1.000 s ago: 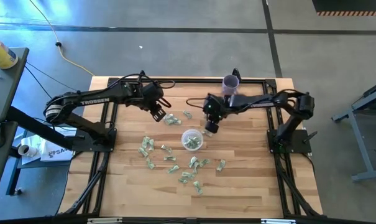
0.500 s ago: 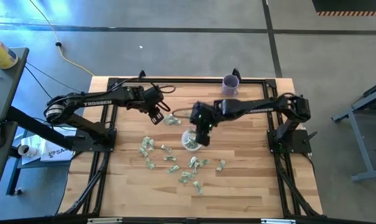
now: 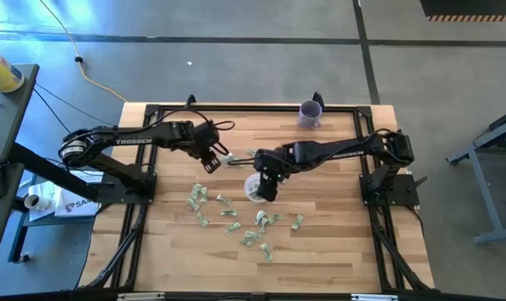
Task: Pick and place Stevia / Truvia into bins
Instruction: Put the green stevia packet into the transparent container
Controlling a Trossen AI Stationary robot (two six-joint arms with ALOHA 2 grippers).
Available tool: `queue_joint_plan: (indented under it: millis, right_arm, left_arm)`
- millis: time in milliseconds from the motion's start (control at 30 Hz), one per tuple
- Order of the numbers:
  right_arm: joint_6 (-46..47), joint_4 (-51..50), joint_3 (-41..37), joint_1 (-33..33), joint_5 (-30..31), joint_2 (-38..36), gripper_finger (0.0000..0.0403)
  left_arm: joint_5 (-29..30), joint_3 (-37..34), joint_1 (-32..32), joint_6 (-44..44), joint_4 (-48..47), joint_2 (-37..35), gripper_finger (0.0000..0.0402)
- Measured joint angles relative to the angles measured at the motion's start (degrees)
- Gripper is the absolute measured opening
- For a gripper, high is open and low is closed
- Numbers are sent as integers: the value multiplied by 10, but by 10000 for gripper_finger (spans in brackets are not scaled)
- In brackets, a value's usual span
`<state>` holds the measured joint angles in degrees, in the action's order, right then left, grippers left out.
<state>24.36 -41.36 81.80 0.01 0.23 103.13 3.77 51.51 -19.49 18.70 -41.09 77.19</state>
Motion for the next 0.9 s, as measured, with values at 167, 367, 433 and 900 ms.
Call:
queue_joint_plan:
  millis: [167,367,433,900]
  right_arm:
    - [-54,-109,60,10,102,-4,266]
    - [-157,-232,96,8,129,-15,281]
    - [-178,-252,75,1,129,-26,281]
    - [-219,-119,-90,-53,97,-120,281]
  left_arm:
    - [-37,0,0,-117,76,10,177]
    - [-45,0,-8,-352,105,71,177]
    - [-44,0,-13,-399,119,99,177]
    - [-41,1,-23,-487,160,196,177]
